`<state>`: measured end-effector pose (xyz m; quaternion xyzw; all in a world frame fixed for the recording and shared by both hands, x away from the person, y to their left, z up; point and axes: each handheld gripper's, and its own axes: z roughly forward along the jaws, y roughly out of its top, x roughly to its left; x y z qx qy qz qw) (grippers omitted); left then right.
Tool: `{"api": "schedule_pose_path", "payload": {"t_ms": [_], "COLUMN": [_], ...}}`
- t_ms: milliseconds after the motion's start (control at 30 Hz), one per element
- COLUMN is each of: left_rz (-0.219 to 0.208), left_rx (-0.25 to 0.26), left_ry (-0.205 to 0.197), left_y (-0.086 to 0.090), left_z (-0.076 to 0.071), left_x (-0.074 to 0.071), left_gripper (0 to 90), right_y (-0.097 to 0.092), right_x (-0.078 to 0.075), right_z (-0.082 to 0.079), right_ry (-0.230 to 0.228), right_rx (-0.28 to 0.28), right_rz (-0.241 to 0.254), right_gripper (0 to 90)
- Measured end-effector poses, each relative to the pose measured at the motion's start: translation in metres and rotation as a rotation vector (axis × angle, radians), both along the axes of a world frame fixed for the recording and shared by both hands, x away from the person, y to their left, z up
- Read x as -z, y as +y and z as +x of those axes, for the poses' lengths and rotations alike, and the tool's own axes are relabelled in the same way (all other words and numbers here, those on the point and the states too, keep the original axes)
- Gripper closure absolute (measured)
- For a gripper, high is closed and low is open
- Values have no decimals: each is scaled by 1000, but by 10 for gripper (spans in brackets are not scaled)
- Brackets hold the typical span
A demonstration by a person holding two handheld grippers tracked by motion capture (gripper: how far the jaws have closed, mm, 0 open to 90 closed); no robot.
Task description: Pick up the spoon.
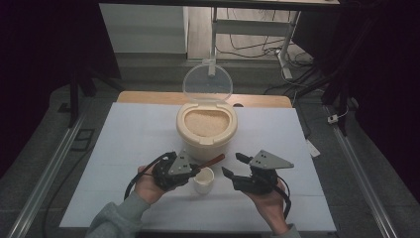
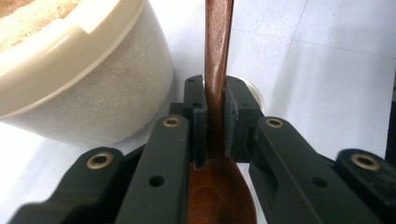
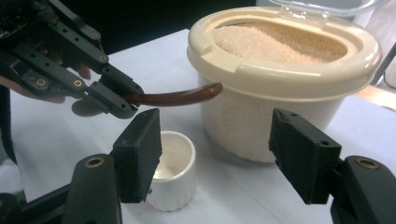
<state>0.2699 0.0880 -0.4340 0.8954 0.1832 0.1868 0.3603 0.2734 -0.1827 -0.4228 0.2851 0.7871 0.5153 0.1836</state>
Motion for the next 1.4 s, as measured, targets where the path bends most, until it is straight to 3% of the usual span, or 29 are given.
{"api": "schedule_pose_path", "payload": {"t_ms": [300, 500, 567, 867, 1100, 1267, 1400], "left_rz": [-15, -19, -22, -39, -16, -7, -6], "left_rx": [-15, -16, -17, -27, -25, -25, -28], "left_ry": [-26, -41, -48, -80, -129, -147, -159], "left_y": [-5, -9, -10, -11, -17, -17, -17], "left_z": [-3, -5, -6, -9, -14, -16, -17], "left_x": [1, 2, 2, -1, -2, -5, -7], "left_gripper": [802, 802, 802, 802, 802, 802, 803], "right_y": [15, 25, 26, 32, 34, 34, 33], "right_x": [6, 11, 11, 10, 6, 5, 0], "right_z": [-2, -1, -1, -1, 1, 0, -3], "right_ry": [35, 74, 75, 95, 94, 83, 78], "right_rx": [49, 88, 89, 108, 120, 103, 44], "right_rz": [81, 159, 164, 228, 286, 316, 366], "right_gripper": [306, 338, 345, 441, 630, 681, 759]}}
